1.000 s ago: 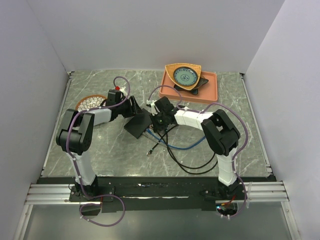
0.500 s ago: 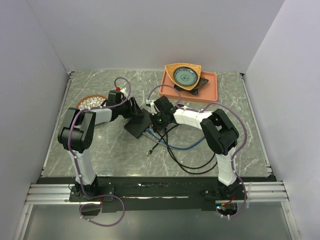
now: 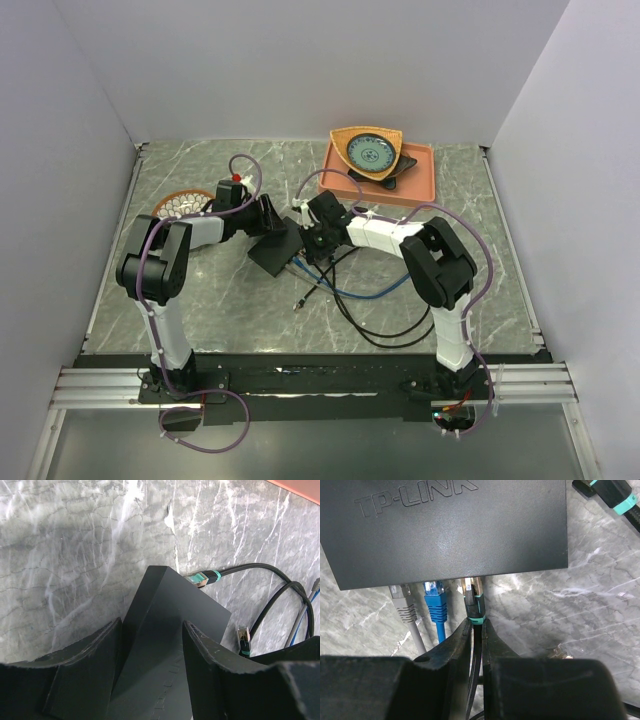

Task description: Insert the plug into the switch port

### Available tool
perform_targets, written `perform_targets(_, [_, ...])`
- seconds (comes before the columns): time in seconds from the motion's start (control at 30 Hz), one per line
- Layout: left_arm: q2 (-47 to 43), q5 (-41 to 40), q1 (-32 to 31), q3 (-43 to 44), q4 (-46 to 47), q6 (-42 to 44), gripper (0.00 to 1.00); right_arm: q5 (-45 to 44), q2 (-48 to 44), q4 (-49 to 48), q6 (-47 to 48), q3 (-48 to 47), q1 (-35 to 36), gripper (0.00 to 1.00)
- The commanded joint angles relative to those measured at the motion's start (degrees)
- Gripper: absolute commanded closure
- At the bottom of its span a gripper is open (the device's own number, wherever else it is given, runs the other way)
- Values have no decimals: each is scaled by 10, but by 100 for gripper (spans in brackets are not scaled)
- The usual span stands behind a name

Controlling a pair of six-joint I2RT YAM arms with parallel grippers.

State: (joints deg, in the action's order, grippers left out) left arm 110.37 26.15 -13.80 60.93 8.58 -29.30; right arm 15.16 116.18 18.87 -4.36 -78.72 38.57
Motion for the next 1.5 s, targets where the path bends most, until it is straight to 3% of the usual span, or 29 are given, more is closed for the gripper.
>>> perform_targets(0.0, [7,44,-8,7,-17,6,44,1,20,-60,-9,-31,-4,100])
perform_targets(1.47, [7,106,-15,9,-42,46,54,21,58,-92,-29,-153,-3,100])
